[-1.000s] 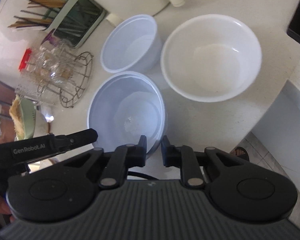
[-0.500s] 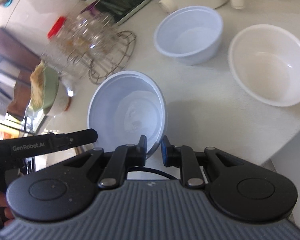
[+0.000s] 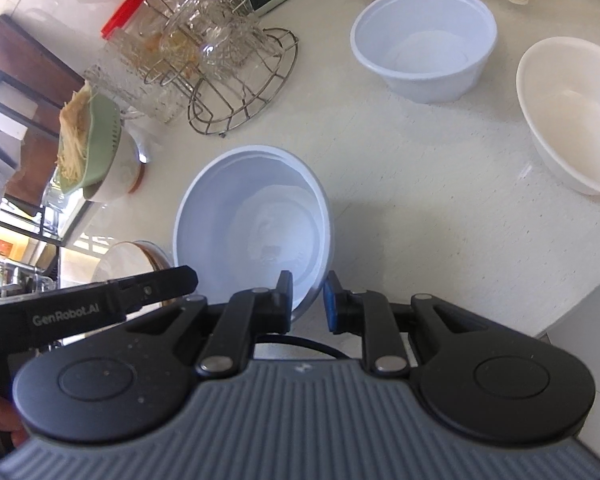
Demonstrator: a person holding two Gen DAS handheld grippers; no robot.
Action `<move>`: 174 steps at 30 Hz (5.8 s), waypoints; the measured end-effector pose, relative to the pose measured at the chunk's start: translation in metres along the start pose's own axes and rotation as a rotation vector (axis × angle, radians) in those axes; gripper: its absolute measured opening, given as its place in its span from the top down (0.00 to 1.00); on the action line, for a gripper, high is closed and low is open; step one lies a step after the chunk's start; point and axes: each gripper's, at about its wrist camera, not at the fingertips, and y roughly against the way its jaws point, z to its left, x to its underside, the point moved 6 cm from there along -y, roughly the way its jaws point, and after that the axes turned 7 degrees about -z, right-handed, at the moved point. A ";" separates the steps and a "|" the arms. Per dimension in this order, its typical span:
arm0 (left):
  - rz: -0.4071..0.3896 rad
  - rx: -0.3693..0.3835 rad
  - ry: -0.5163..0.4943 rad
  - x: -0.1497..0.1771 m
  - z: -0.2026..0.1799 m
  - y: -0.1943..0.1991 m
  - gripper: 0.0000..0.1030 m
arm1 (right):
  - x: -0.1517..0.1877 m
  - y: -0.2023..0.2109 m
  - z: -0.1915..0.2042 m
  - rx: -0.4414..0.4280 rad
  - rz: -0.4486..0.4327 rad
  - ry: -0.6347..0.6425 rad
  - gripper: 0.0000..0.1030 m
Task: Organize plates and bowls
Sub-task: 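Lift the translucent bowl with both grippers and carry it toward the plate stack, then lower the translucent bowl onto the counter and open both grippers, then move both grippers to the second translucent bowl rim and close them, then lift the second translucent bowl with both grippers and lower it into the first bowl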
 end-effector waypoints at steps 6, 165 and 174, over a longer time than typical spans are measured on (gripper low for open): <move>0.002 0.021 -0.010 -0.001 -0.001 0.001 0.87 | 0.000 0.003 0.002 0.021 -0.012 -0.002 0.80; -0.136 0.205 0.234 -0.052 -0.026 0.026 0.90 | -0.068 0.058 0.004 0.059 -0.217 0.187 0.86; -0.156 0.161 0.216 -0.030 -0.002 0.035 0.90 | -0.047 0.046 0.016 0.019 -0.176 0.164 0.86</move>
